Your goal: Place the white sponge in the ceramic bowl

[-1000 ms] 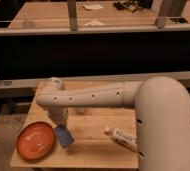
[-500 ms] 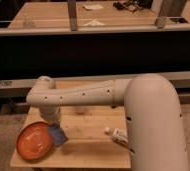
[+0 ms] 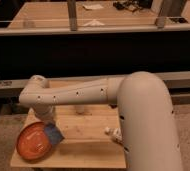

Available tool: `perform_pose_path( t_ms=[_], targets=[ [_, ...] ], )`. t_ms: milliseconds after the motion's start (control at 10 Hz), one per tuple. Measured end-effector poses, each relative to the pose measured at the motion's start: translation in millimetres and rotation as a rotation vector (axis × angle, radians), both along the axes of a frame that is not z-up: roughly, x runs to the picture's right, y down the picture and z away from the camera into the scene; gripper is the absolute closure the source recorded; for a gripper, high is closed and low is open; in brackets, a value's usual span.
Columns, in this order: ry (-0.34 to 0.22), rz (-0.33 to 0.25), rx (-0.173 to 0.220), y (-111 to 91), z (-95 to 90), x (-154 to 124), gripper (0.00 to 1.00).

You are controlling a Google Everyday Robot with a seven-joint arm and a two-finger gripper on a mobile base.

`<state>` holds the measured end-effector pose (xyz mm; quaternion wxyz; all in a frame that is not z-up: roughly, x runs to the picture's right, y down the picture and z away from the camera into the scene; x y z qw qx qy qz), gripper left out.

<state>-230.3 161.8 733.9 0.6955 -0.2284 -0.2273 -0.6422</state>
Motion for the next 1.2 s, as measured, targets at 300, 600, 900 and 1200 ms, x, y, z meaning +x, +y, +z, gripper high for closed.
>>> perform_pose_path(
  t_ms=[300,600,900,1200],
  targets=[
    [-0.003,-0.010,0.004,-0.8,-2.0,-1.7,0.83],
    [-0.008,-0.011,0.003,-1.0,-3.0,-5.2,0.74],
    [-0.015,-0.016,0.006,-1.3,-5.4,-10.3,0.65],
    [-0.017,-0.020,0.008,-2.6,-6.4,-13.2,0.66]
  ],
)
